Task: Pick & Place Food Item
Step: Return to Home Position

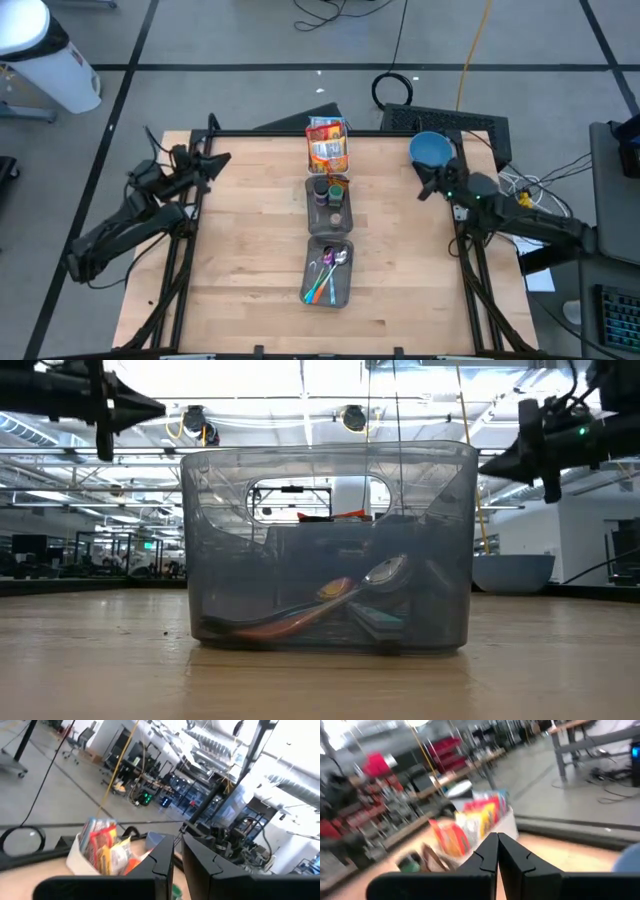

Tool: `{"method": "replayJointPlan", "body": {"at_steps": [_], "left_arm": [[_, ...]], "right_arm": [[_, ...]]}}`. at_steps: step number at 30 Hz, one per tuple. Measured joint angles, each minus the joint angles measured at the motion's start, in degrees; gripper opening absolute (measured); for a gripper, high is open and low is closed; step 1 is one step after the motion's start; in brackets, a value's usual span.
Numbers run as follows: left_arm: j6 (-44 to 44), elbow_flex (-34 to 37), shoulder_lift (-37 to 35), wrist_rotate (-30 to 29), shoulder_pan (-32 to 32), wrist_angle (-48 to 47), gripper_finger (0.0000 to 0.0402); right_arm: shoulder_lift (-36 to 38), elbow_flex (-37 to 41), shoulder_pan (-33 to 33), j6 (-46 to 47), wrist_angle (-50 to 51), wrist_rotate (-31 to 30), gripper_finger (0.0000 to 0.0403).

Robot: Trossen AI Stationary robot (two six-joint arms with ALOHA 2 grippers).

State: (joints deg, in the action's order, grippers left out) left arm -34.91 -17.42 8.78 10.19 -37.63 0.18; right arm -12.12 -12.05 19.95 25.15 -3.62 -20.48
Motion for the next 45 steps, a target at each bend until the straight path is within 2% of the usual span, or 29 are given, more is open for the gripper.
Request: {"method": "replayJointPlan", "body": {"at_steps": [5,8,11,13,19,25,31,36,42,45], "left_arm": [[-1.31,2.96,0.02,-0.16,0.0,0.01,0.0042],[-1.17,4.16,0.02,-0.16,0.0,0.02,0.0042],[-1.03,5.14,0.02,-0.01,0.0,-0.06,0.0042],[-1.11,5.51,0.02,0.65,0.0,-0.06,0.0042],[-0.07,5.63,0.02,6.25,0.0,-0.59,0.0042],[0.09,5.63,0.02,10.95,0.0,-5.62,0.0042],[0.57,5.65,0.04,12.65,0.01,-6.45,0.0042],[4.85,5.65,0.02,8.36,0.02,-7.02,0.0042],[8.72,5.65,-1.85,-8.57,0.0,-13.92,0.0042],[9.63,5.65,-3.47,-12.64,0.0,-14.99,0.0042]], "right_arm": [[-2.56,0.09,-6.41,-1.38,2.58,-8.58,0.0],[-2.36,1.66,-8.33,-1.19,2.58,-9.83,0.0],[-0.88,4.21,-8.81,2.03,2.06,-9.29,0.0],[0.35,5.43,-8.82,3.25,1.51,-6.83,0.0],[3.79,6.12,-8.78,0.49,1.65,-0.29,0.0],[5.66,6.1,-8.75,-0.33,6.33,0.18,0.0],[7.35,6.12,-8.75,-1.82,8.9,2.77,0.0],[9.57,6.18,-8.75,-4.73,9.56,3.37,0.0],[12.02,6.23,-8.75,-4.94,9.69,3.31,0.0],[11.93,6.23,-8.75,-4.94,9.38,3.66,0.0]]}}
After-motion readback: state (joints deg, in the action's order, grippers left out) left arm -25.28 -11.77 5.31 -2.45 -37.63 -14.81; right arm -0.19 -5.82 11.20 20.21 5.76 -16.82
